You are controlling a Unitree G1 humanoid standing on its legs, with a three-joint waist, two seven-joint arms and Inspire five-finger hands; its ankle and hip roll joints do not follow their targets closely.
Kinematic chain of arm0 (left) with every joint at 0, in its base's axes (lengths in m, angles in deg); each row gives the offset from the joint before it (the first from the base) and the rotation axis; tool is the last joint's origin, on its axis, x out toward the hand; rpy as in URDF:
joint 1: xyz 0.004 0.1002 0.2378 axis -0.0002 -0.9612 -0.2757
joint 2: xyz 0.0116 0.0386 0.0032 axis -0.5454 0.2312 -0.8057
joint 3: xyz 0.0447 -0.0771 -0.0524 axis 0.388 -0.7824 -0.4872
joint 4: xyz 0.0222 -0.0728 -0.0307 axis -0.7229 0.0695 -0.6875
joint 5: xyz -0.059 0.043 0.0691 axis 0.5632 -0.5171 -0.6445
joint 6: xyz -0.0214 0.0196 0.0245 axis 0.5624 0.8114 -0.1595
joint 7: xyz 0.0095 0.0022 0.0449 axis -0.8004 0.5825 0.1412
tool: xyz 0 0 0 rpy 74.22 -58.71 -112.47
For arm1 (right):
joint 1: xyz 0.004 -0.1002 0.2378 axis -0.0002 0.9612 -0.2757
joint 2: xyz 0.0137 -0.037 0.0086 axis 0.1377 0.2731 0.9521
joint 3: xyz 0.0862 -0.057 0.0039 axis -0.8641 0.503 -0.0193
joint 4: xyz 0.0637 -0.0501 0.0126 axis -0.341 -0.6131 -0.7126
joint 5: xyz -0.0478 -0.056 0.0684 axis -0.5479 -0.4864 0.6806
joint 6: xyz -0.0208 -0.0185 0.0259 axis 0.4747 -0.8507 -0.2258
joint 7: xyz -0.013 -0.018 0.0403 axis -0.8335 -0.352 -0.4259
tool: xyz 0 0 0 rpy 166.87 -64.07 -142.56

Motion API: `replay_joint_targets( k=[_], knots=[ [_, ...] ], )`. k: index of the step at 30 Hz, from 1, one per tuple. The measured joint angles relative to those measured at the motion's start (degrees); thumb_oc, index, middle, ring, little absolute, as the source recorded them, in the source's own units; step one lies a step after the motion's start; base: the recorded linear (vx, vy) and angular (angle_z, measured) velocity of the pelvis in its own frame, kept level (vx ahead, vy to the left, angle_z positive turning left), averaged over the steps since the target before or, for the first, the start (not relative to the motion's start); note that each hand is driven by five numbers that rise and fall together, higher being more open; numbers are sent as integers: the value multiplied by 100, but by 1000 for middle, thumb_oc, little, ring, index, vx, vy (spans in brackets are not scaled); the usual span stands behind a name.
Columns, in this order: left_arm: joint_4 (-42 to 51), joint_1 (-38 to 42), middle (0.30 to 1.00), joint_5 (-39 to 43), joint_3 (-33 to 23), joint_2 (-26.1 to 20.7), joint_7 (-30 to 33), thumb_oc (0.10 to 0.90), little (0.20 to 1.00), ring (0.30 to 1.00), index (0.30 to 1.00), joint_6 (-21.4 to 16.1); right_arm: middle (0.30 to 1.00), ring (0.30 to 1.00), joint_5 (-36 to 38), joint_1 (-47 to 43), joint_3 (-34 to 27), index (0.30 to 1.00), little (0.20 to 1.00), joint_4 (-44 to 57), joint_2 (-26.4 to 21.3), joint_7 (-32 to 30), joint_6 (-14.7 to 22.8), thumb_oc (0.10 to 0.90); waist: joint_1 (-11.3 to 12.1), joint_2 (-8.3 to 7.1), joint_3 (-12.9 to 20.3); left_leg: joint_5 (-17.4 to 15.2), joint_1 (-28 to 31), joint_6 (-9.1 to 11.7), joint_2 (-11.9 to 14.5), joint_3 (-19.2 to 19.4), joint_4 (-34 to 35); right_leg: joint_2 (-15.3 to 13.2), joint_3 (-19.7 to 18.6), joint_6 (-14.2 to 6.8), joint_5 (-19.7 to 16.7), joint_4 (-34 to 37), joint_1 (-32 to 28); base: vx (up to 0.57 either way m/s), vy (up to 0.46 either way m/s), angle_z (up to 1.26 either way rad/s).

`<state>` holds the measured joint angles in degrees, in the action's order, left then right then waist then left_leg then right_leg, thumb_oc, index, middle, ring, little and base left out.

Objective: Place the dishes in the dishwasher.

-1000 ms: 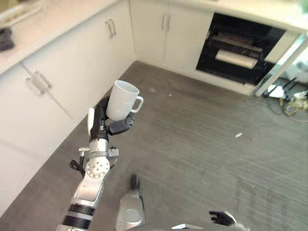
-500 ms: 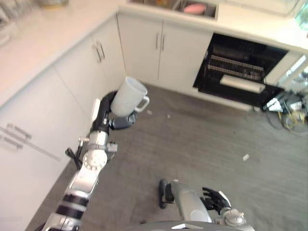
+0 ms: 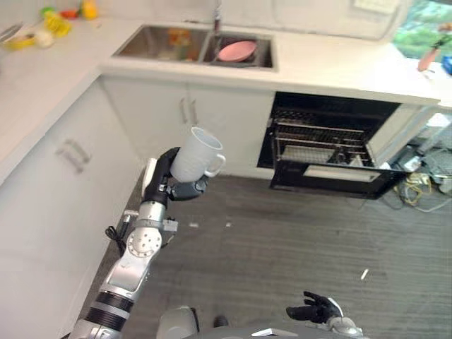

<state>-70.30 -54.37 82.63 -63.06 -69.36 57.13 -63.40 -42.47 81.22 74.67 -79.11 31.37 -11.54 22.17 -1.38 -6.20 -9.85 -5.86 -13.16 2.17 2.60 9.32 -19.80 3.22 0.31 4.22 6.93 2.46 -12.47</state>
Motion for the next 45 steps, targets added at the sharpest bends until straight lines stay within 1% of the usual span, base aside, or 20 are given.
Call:
replay_joint_targets(
  k=[1, 2, 3, 6, 8, 11, 13, 14, 15, 16, 17, 18, 19, 20, 22, 26, 27, 28, 31, 45],
  knots=[
    [0, 0, 300, 0, 0, 0, 0, 400, 300, 300, 300, 0, 900, 900, 0, 0, 0, 900, 900, 0, 0, 0, 0, 800, 0, 0, 0, 0, 0, 0, 0, 0, 0, 0, 0, 0, 0, 0, 0, 211, 54, -148],
    [-7, -93, 300, -4, -3, 95, -8, 400, 300, 300, 300, -15, 900, 900, 1, 127, 107, 900, 900, 209, -256, -29, 7, 800, -13, 361, 50, 651, -5, -22, -89, -741, 1898, 27, -288, 89, 194, 99, -453, 478, 149, -116],
    [-12, -242, 300, -8, 35, 91, -7, 400, 300, 300, 300, -10, 900, 900, 13, 374, 226, 900, 900, 422, -334, -42, 15, 800, -106, 512, 156, 965, -15, -223, -314, -926, 2173, -93, -385, -139, 452, 119, -889, 616, 288, -138],
    [-14, -222, 300, -81, 86, 50, -2, 400, 300, 300, 300, -31, 900, 900, -66, 460, 493, 900, 900, 363, -450, -66, -146, 800, 15, 552, 351, 1758, 118, 147, -855, -2188, 2466, -448, -1021, -370, 764, 26, -1180, 251, 191, -99],
    [-64, -169, 300, -53, 85, 127, 180, 400, 300, 300, 300, -6, 900, 900, 129, 315, -543, 900, 900, -19, -248, -18, 90, 800, -38, 553, 350, 1897, 499, -419, -913, -1997, 2430, -627, -1251, -976, 769, -1775, -423, 187, 208, -133],
    [20, 257, 300, -52, 215, -407, 152, 400, 300, 300, 300, -9, 900, 900, 423, 692, -682, 900, 900, 1589, -208, -223, -38, 800, -222, 458, 145, 1522, 983, -524, -779, -1876, 2503, -480, -1013, -1610, 973, -3805, 985, 48, 164, -80],
    [-176, 739, 300, -123, 99, -489, 143, 400, 300, 300, 300, -5, 900, 900, 286, 696, -305, 900, 900, 3188, -364, -299, 73, 800, -469, 570, -94, 1445, 1302, -432, -610, -1536, 2383, -183, -765, -1454, 982, -3907, 2106, 48, 204, -97],
    [-300, 940, 300, -201, 87, -444, 131, 400, 300, 300, 300, -7, 900, 900, 156, 676, -164, 900, 900, 3793, -474, -317, 99, 800, -495, 574, -146, 1372, 1435, -62, -609, -1382, 2324, -206, -466, -1272, 803, -3737, 2425, 71, 154, -106],
    [-287, 876, 300, -279, -28, -334, 178, 400, 300, 300, 300, -62, 900, 900, -86, 572, -69, 900, 900, 4426, -562, -317, 70, 800, -403, 596, -186, 1268, 1602, 196, -645, -993, 2222, -559, 765, -890, 417, -2934, 2552, 59, 19, -131],
    [-227, 852, 300, -281, -62, -353, 196, 400, 300, 300, 300, -129, 900, 900, -257, 525, -51, 900, 900, 4927, -621, -325, 135, 800, -135, 366, -231, 1095, 1484, 550, -889, -443, 1705, -1013, 1799, -473, -87, -2240, 2578, 52, -1, -146],
    [-31, 751, 300, -296, -153, -510, 198, 400, 300, 300, 300, -153, 900, 900, -396, 428, -78, 900, 900, 5139, -534, -315, 262, 800, -70, -180, -317, 790, 1099, 292, -1231, -343, 868, -1504, 1899, -111, -1079, -1691, 2652, 28, -14, -58],
    [296, 622, 300, -410, -179, -644, 189, 400, 300, 300, 300, -181, 900, 900, -534, 451, -375, 900, 900, 5519, -423, -328, 467, 800, -247, -236, -298, 167, 638, -823, -934, -593, 127, -1810, 1696, -323, -1947, -1397, 2621, 119, -31, 5],
    [508, 385, 300, -513, -203, -536, 206, 400, 300, 300, 300, -268, 900, 900, -647, 504, -601, 900, 900, 5606, -512, -332, 596, 800, -163, -34, -236, -117, 710, -615, -494, -645, 552, -1676, 1268, -1096, -1562, -1594, 2687, 112, -24, -5],
    [544, 124, 300, -576, -294, -422, 217, 400, 300, 300, 300, -306, 900, 900, -741, 476, -613, 900, 900, 5567, -591, -417, 595, 800, 81, -141, -94, -26, 931, -454, -492, -435, 844, -1537, 775, -1269, -1321, -1539, 2697, 155, -34, -30],
    [589, -310, 300, -583, -685, -260, 281, 400, 300, 300, 300, -207, 900, 900, -1197, 745, -1082, 900, 900, 6537, -1052, -345, 225, 800, 74, 220, -88, 280, 1424, -446, -410, -408, 1727, -1067, 776, -1144, -1149, -952, 2146, 60, -12, -26],
    [591, -534, 300, -587, -1081, -284, 368, 400, 300, 300, 300, -126, 900, 900, -1389, 618, -1507, 900, 900, 6891, -1098, -513, 402, 800, -148, 302, -45, 250, 1884, -342, -493, -143, 1986, -953, 693, -771, -1559, 352, 1206, 67, 6, -38],
    [616, -583, 300, -602, -1065, -294, 319, 400, 300, 300, 300, -126, 900, 900, -1385, 615, -1508, 900, 900, 6900, -1058, -560, 380, 800, -201, 214, -40, 71, 1673, -8, -509, -77, 1377, -1089, 607, -691, -1600, 337, 1108, 87, 5, -36],
    [812, -745, 300, -622, -1013, -319, 179, 400, 300, 300, 300, -136, 900, 900, -1375, 694, -1555, 900, 900, 6977, -935, -559, 372, 800, -210, 69, -11, -12, 1515, -60, -546, 59, 1174, -1255, 326, -697, -1590, 335, 1041, 43, -7, -38],
    [1027, -749, 300, -680, -788, -254, 49, 400, 300, 300, 300, -175, 900, 900, -1209, 682, -1572, 900, 900, 6971, -883, -539, 410, 800, -241, 343, 87, 864, 1800, -88, 41, 370, 2506, -1094, 215, -1007, -1276, 343, 921, 26, -19, -31],
    [1063, 808, 300, -593, 531, -122, 117, 400, 300, 300, 300, -218, 900, 900, 724, 57, -118, 900, 900, 8215, -610, -188, 740, 800, -530, 769, 202, 817, 1999, 17, 170, 537, 2540, -992, 97, -1073, -1215, 362, 828, 0, -7, -8]
  ],
)
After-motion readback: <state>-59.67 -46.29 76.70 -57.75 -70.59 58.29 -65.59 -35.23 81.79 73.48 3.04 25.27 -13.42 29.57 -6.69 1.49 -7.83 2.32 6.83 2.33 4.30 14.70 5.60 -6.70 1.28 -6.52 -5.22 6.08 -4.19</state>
